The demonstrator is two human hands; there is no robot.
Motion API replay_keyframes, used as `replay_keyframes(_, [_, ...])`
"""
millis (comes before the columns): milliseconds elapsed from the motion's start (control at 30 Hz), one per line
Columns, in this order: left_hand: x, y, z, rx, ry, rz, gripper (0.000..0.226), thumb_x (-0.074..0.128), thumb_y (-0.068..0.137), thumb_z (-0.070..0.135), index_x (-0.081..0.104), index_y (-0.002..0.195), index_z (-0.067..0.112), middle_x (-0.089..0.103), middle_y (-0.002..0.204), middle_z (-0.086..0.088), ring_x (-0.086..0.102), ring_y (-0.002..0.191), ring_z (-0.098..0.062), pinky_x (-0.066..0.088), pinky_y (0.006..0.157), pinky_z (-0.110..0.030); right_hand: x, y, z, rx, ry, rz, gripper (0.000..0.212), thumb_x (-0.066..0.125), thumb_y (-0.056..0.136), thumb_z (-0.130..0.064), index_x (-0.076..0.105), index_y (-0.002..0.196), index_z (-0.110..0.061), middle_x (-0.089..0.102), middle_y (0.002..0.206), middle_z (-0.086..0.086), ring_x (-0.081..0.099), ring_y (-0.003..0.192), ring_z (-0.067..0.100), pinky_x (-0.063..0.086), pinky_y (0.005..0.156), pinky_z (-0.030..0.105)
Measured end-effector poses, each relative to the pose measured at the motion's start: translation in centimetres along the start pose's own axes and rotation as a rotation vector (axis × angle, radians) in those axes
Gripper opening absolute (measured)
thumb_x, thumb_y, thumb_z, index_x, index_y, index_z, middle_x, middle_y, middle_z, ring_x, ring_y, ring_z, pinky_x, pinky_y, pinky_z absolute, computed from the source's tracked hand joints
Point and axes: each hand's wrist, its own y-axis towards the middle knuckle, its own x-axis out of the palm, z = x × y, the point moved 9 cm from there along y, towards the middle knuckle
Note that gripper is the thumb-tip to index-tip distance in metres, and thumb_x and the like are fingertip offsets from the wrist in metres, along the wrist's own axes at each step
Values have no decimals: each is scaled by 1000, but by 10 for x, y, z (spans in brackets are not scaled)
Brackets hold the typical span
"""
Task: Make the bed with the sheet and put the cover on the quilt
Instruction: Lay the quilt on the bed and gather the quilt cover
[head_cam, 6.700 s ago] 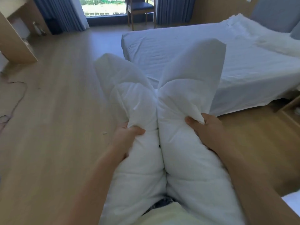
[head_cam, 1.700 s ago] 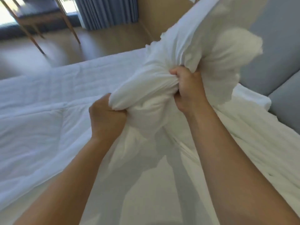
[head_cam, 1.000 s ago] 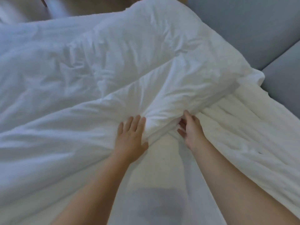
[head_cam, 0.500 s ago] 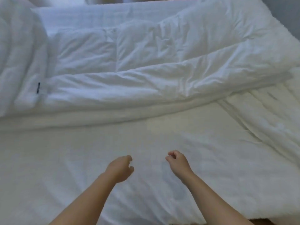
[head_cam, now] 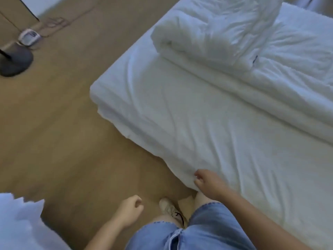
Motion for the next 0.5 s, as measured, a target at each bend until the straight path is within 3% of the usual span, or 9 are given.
replay_keyframes(67, [-15, -9, -37, -44, -158, 23, 7, 51, 94, 13, 52, 95, 20, 62, 106, -1, 53, 97, -11, 34, 70, -15, 18, 12, -54, -93, -92, -59, 34, 45, 96, -25, 54, 126, -12, 57, 125, 7, 54, 111, 23, 41, 89, 28])
replay_keyframes(133, [-28, -11, -66, -97, -280, 42, 17, 50, 94, 10, 49, 83, 23, 56, 89, 6, 50, 91, -12, 35, 59, -9, 31, 26, -100, -176, -155, -112, 35, 44, 96, -25, 52, 128, -13, 57, 126, 5, 53, 112, 21, 39, 86, 26])
replay_keyframes(200, [-40, -3, -90, -148, -381, 46, 23, 50, 94, 10, 47, 78, 26, 51, 81, 10, 50, 89, -13, 33, 58, -3, 39, 46, -142, -247, -215, -146, 34, 44, 97, -26, 51, 129, -15, 55, 125, 2, 51, 105, 17, 35, 79, 23])
replay_keyframes(300, [-71, 16, -120, -201, -480, 60, 6, 53, 93, 15, 53, 92, 21, 55, 90, 2, 51, 89, -13, 37, 65, -12, 43, 84, -203, -306, -258, -166, 30, 46, 96, -27, 53, 123, -17, 55, 119, 0, 46, 92, 11, 31, 75, 21])
replay_keyframes(433, [-149, 57, -155, -216, -500, 76, 13, 53, 93, 17, 59, 104, 16, 62, 105, -5, 53, 91, -11, 38, 76, -17, 39, 152, -288, -340, -298, -198, 14, 45, 95, -24, 57, 103, -26, 51, 97, -10, 48, 92, 16, 36, 69, 22])
replay_keyframes(500, [-203, 81, -170, -249, -525, 85, 9, 53, 93, 17, 58, 101, 19, 64, 111, -7, 53, 91, -12, 41, 82, -20, 37, 187, -338, -382, -345, -264, 24, 43, 96, -24, 56, 114, -17, 55, 109, -2, 53, 102, 22, 41, 79, 27])
